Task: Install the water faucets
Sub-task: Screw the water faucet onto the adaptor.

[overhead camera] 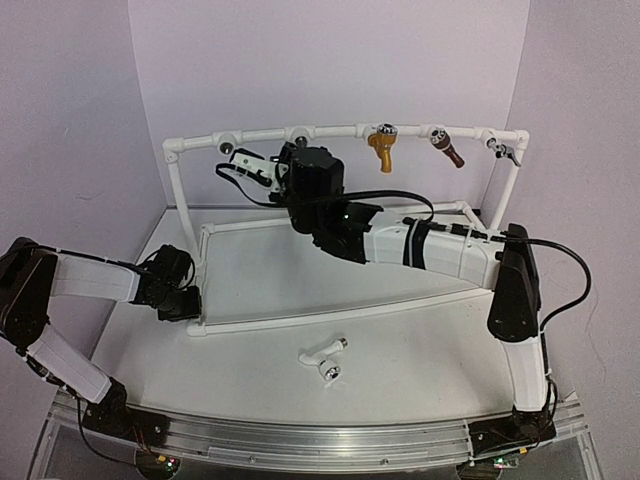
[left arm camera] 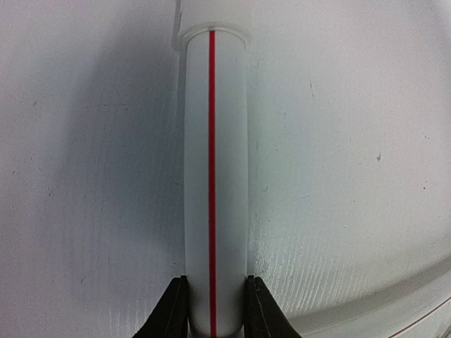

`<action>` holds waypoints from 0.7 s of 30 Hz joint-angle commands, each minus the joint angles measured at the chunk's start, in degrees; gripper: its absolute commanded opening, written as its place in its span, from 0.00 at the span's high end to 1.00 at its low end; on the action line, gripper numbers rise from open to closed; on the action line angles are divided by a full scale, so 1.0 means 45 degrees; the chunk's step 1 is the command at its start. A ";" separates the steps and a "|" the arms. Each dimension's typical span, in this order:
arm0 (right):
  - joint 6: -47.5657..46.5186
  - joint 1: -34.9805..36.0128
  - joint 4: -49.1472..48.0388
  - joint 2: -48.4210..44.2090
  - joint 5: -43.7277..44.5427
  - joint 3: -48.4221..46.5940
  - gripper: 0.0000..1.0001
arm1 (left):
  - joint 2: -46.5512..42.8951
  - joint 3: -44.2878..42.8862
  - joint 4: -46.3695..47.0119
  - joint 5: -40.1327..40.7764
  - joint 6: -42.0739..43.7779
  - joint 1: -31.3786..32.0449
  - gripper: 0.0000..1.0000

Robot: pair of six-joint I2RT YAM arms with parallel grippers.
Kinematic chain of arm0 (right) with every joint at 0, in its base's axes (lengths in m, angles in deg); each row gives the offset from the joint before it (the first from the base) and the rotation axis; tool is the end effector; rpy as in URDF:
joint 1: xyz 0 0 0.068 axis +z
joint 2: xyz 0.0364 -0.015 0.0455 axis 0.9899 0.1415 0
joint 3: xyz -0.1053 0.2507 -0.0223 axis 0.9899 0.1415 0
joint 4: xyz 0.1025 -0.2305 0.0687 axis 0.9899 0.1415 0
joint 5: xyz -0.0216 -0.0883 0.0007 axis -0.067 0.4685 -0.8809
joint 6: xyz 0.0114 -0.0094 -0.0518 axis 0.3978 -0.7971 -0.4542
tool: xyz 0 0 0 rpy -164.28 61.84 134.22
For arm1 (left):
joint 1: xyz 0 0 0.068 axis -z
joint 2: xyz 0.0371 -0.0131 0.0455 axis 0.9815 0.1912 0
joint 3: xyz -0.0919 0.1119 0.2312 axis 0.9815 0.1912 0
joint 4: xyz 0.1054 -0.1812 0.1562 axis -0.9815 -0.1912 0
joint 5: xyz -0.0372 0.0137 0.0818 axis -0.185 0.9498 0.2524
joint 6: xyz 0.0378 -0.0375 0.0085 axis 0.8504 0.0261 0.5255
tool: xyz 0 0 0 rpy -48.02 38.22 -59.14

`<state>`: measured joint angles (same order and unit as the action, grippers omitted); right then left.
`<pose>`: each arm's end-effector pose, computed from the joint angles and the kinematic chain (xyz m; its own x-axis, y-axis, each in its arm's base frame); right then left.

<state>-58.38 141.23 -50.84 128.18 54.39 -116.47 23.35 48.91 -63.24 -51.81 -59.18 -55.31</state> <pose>0.2821 0.4335 0.3714 0.3811 -0.8502 -0.3632 -0.0010 0.3925 -0.9198 0.2379 -0.1006 0.1404 -0.8668 -0.1601 -0.4722 -0.0841 0.9804 -0.1780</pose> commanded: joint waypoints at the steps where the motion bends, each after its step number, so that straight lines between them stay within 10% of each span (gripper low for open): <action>1: 0.2143 -0.0101 -0.0619 0.0470 0.1327 -0.0777 0.66 | 0.0135 0.0089 0.1304 -0.2369 0.0462 0.0670 1.00; 13: 0.9018 -0.0193 -0.0822 0.0252 0.2609 -0.0473 0.97 | 0.0062 0.0139 0.1340 -0.2407 0.0465 0.0683 1.00; 21: 1.9238 -0.0877 -0.0714 -0.1188 0.1839 0.2134 1.00 | 0.0043 0.0169 0.1362 -0.2354 0.0388 0.0688 1.00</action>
<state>-4.77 140.94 -59.61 126.23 58.24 -113.72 23.26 49.04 -63.04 -51.81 -59.13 -55.30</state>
